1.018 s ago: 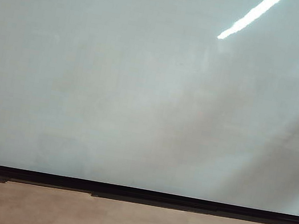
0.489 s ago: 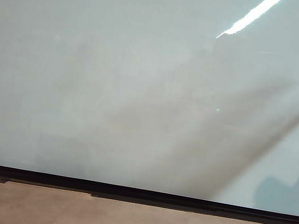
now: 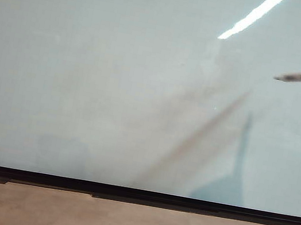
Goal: Pick up the pen on the shelf to the right of the whiteboard and draw a rectangle.
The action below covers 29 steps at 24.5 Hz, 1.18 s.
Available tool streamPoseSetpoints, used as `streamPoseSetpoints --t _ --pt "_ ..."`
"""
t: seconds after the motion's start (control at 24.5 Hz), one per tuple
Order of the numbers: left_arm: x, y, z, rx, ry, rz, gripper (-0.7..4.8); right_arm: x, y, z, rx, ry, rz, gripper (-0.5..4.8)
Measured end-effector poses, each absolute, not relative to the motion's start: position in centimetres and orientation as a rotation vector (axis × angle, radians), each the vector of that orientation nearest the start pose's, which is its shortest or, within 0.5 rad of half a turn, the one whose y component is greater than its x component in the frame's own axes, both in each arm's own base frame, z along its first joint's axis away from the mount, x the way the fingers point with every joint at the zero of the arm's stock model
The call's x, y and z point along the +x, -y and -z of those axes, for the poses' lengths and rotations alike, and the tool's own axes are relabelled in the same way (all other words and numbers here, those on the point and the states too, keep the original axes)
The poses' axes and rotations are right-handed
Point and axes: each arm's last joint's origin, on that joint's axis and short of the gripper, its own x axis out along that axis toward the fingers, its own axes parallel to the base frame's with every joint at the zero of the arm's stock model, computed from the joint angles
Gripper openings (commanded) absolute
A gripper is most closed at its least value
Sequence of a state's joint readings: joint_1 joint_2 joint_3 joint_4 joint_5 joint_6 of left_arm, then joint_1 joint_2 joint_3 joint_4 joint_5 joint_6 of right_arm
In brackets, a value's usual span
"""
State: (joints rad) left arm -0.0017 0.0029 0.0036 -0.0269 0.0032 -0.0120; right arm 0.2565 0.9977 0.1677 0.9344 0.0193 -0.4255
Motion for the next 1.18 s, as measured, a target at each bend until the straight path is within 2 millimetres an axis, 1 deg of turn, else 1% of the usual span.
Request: streamPoseSetpoints --t 0.08,0.16,0.2,0.33,0.45,0.69,0.9,1.18 --pt "9.8 0.0 -16.2 -0.012 -0.026 0.005 -0.04 18.4 -5.7 -20.6 -0.452 0.143 -0.318 -0.05" --pt "9.8 0.0 -16.2 -0.012 -0.027 0.005 -0.04 19.0 -6.8 -21.7 -0.512 0.101 -0.393 -0.05" --pt "9.8 0.0 -16.2 -0.012 -0.026 0.005 -0.04 19.3 -7.7 -22.4 -0.568 0.054 -0.443 -0.05" --pt "9.8 0.0 -16.2 -0.012 -0.027 0.004 -0.04 19.8 -8.6 -23.6 -0.660 -0.033 -0.496 -0.05" --pt "9.8 0.0 -16.2 -0.012 -0.026 0.005 -0.04 20.0 -8.8 -23.5 -0.699 -0.095 -0.520 -0.05" --pt "9.8 0.0 -16.2 -0.012 -0.027 0.005 -0.04 20.3 -9.0 -23.4 -0.717 -0.112 -0.536 -0.05" --pt "9.8 0.0 -16.2 -0.012 -0.027 0.005 -0.04 21.5 -9.6 -23.4 -0.719 -0.129 -0.547 -0.05" --pt "9.8 0.0 -16.2 -0.012 -0.026 0.005 -0.05 23.5 -10.8 -22.8 -0.698 -0.118 -0.659 -0.05"
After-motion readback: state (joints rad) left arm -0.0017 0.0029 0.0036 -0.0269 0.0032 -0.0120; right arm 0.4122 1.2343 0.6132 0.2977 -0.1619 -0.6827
